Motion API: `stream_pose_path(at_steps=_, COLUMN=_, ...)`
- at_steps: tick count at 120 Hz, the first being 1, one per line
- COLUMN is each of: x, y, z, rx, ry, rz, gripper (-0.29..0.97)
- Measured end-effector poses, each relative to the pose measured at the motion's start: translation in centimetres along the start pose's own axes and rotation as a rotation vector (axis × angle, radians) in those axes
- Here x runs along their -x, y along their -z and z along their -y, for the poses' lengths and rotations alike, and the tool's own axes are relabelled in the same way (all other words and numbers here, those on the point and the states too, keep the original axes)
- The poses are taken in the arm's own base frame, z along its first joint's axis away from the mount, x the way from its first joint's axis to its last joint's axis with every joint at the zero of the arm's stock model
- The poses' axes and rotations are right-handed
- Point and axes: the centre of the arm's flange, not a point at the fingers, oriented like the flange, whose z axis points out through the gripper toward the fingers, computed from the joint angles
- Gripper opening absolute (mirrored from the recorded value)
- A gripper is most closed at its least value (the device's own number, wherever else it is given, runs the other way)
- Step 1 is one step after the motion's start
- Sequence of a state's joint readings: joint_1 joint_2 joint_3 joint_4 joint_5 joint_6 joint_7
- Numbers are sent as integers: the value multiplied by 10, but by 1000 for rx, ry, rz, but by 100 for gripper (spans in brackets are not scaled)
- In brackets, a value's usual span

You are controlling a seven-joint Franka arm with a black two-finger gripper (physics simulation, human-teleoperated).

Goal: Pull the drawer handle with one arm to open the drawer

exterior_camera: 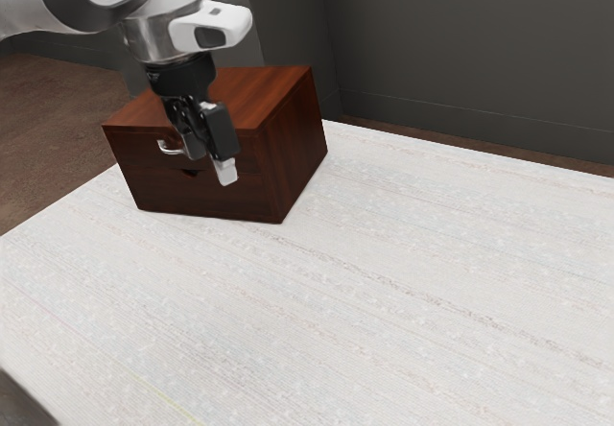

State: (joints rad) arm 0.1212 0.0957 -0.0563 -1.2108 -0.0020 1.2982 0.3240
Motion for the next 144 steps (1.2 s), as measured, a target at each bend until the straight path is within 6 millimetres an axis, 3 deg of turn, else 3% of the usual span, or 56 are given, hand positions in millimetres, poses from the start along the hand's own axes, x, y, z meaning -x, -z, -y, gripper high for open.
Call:
stream_pose_path(at_steps=13, x=5, y=-30, z=-48, rx=25, ry=-189, rz=80, gripper=68)
stream_pose_path(at_steps=21, x=26, y=-38, z=-76, rx=10, ry=-286, rz=86, gripper=68)
stream_pose_path(at_steps=25, x=33, y=-43, z=-78, rx=-3, ry=-317, rz=80, gripper=68)
stream_pose_path(at_steps=35, x=43, y=-49, z=-52, rx=-63, ry=-347, rz=67, gripper=68)
stream_pose_path(at_steps=43, x=46, y=-40, z=-34, rx=-139, ry=-377, rz=54, gripper=68)
stream_pose_path(at_steps=54, x=57, y=-31, z=14, rx=-198, ry=-362, rz=42, gripper=68)
stream_pose_path(at_steps=70, x=53, y=-30, z=36, rx=-287, ry=-429, rz=49, gripper=68)
stream_pose_path(at_steps=87, x=60, y=-43, z=86, rx=-345, ry=-429, rz=115, gripper=68)
stream_pose_path(at_steps=116, x=33, y=-82, z=118, rx=-413, ry=-527, rz=186, gripper=68)
stream_pose_path(at_steps=144, x=27, y=-104, z=160, rx=-458, ry=-554, rz=178, gripper=68)
